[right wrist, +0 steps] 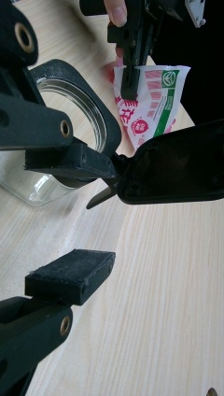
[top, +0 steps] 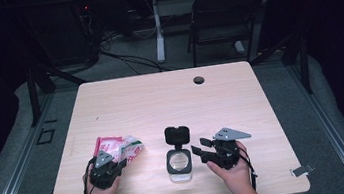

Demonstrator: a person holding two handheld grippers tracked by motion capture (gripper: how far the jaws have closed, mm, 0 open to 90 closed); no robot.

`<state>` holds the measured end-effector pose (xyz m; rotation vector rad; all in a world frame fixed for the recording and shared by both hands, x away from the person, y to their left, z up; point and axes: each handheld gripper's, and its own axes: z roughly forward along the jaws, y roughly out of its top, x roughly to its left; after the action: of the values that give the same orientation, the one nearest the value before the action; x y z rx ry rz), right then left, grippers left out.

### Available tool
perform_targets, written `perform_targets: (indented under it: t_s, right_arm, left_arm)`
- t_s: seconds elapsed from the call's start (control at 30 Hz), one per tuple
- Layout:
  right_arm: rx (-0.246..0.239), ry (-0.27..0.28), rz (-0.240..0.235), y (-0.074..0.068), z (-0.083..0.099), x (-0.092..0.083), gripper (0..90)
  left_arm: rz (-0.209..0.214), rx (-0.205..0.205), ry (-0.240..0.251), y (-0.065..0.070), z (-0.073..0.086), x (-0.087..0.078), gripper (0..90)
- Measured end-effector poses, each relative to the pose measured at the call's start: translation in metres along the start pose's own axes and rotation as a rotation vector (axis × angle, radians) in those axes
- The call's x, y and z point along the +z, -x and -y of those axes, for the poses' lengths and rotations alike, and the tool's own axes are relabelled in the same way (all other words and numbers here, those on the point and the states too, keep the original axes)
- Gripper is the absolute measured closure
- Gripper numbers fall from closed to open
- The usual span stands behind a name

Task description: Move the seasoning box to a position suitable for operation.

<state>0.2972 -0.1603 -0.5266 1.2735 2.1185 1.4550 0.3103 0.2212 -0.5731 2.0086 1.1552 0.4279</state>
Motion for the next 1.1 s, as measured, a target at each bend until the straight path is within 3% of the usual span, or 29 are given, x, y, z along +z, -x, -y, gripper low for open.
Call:
perform_targets:
  t_s: [0.4,0.5,0.77,1.1]
  right_arm:
    - [0.0,0.001,0.0,0.0,0.0,-0.001,52.6]
    - [0.0,0.001,0.0,0.0,0.0,-0.001,52.6]
    - [0.003,0.005,0.0,0.001,0.001,-0.001,52.6]
    - [0.003,0.005,-0.001,0.001,0.001,-0.001,52.6]
  left_arm:
    - [0.001,-0.01,0.01,-0.001,-0.001,-0.002,90.0]
    - [0.011,-0.003,0.005,-0.002,-0.002,-0.003,90.0]
    - [-0.008,0.019,0.019,-0.001,-0.005,-0.009,90.0]
    - [0.0,-0.004,0.031,-0.004,-0.012,-0.019,90.0]
